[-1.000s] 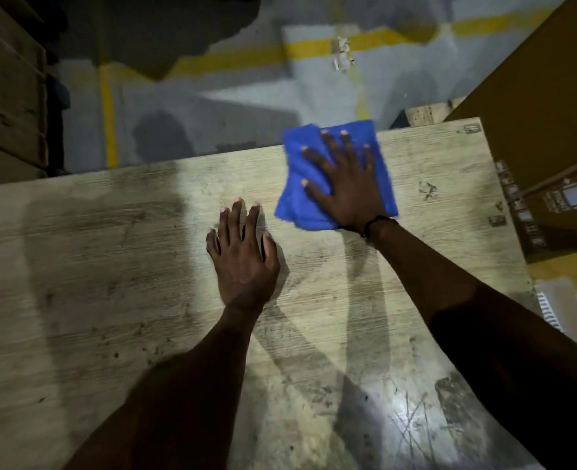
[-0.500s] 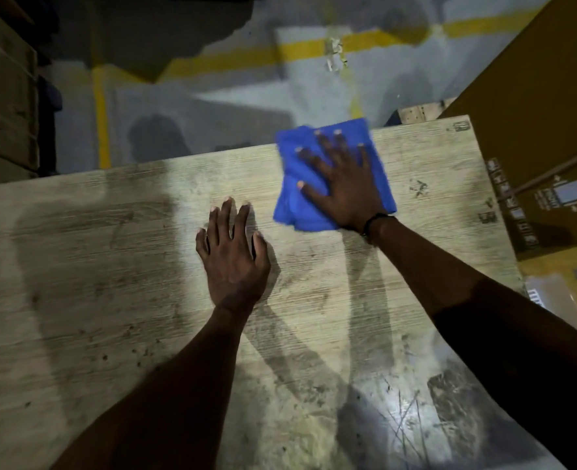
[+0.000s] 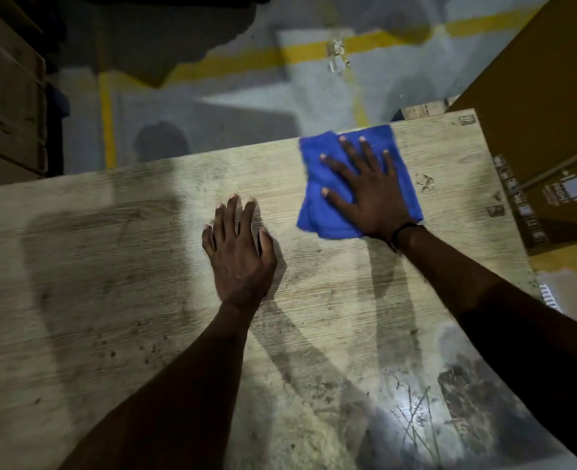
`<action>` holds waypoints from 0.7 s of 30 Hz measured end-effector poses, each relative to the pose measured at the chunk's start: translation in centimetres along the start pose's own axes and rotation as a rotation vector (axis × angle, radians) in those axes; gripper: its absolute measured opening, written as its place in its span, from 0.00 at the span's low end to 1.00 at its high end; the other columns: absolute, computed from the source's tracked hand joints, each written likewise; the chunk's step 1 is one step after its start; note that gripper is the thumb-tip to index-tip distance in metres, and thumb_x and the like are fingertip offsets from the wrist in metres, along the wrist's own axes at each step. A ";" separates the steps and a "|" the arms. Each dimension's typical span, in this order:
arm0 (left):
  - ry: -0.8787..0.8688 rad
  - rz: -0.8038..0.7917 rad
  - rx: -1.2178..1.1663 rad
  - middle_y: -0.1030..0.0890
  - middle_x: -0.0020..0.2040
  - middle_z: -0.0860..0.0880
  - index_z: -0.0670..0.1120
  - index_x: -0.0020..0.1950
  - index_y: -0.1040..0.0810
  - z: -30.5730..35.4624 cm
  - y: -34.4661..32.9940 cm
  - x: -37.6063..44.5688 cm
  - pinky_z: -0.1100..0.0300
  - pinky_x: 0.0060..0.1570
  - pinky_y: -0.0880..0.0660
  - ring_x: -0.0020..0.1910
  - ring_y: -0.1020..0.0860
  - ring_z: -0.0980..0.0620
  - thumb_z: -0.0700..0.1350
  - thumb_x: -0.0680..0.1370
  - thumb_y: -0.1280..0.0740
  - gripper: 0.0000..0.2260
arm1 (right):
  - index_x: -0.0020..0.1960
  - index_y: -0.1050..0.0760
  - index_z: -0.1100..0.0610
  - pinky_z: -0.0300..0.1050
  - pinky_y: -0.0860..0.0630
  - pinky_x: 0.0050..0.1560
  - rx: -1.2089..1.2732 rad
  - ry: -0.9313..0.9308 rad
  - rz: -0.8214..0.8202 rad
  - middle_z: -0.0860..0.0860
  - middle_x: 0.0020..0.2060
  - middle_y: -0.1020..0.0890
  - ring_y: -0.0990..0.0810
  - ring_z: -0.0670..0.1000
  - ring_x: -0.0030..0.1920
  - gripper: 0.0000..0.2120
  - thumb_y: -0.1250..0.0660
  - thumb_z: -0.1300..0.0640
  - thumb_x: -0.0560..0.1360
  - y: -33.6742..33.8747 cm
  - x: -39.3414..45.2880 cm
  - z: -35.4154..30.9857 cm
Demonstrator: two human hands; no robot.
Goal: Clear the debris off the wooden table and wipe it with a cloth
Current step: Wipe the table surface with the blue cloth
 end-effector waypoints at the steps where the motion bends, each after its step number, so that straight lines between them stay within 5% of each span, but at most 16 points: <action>1: -0.001 -0.001 -0.005 0.36 0.83 0.50 0.53 0.80 0.32 0.0 -0.1 0.0 0.40 0.79 0.43 0.83 0.40 0.47 0.52 0.82 0.38 0.25 | 0.83 0.40 0.39 0.70 0.47 0.80 -0.019 -0.137 0.026 0.49 0.85 0.43 0.46 0.59 0.85 0.31 0.45 0.31 0.82 0.3 0.2 1.5; 3: 0.004 0.002 -0.016 0.36 0.83 0.50 0.53 0.80 0.32 -0.1 0.0 -0.1 0.40 0.79 0.43 0.83 0.40 0.47 0.51 0.82 0.38 0.25 | 0.84 0.42 0.41 0.70 0.49 0.80 -0.028 -0.360 0.046 0.52 0.85 0.43 0.46 0.62 0.85 0.32 0.48 0.31 0.83 0.3 0.0 2.3; 5: 0.011 -0.004 -0.025 0.36 0.83 0.50 0.53 0.80 0.31 -0.1 -0.1 -0.1 0.40 0.79 0.43 0.83 0.40 0.47 0.52 0.83 0.40 0.24 | 0.85 0.44 0.42 0.71 0.52 0.80 -0.016 -0.376 0.023 0.54 0.86 0.46 0.49 0.64 0.85 0.33 0.49 0.31 0.83 -0.1 -0.7 -0.2; 10: 0.000 0.001 -0.029 0.36 0.83 0.51 0.52 0.80 0.31 -0.2 -0.1 0.0 0.41 0.79 0.44 0.83 0.40 0.47 0.50 0.83 0.41 0.23 | 0.85 0.46 0.39 0.68 0.52 0.81 0.027 0.180 -0.091 0.49 0.86 0.51 0.56 0.57 0.86 0.33 0.46 0.30 0.83 -0.8 -6.2 -7.0; 13: -0.011 0.016 -0.024 0.35 0.83 0.50 0.52 0.80 0.31 -0.1 0.1 -0.1 0.41 0.79 0.43 0.82 0.39 0.46 0.49 0.83 0.42 0.23 | 0.84 0.43 0.38 0.66 0.51 0.82 0.018 0.307 -0.129 0.46 0.86 0.49 0.54 0.54 0.86 0.32 0.44 0.31 0.83 -0.3 -7.1 -5.1; 18: -0.024 0.022 -0.013 0.35 0.83 0.50 0.53 0.80 0.31 -0.4 -0.3 -0.1 0.41 0.79 0.43 0.83 0.39 0.47 0.49 0.84 0.41 0.23 | 0.84 0.41 0.41 0.70 0.49 0.80 -0.036 -0.238 0.004 0.51 0.86 0.44 0.47 0.61 0.85 0.32 0.48 0.31 0.83 0.6 -4.6 -0.7; 21: -0.035 0.035 -0.017 0.34 0.82 0.49 0.52 0.79 0.30 -0.4 -0.3 0.0 0.40 0.78 0.42 0.82 0.38 0.46 0.50 0.84 0.42 0.22 | 0.85 0.44 0.43 0.70 0.51 0.81 -0.033 -0.205 0.002 0.53 0.86 0.47 0.50 0.63 0.85 0.33 0.48 0.31 0.83 0.1 -6.6 -5.2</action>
Point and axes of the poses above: each hand's wrist, its own x-axis towards the middle knuckle, its own y-axis out of the back of the hand, z = x × y, the point moved 9 cm from there along x, towards the middle knuckle
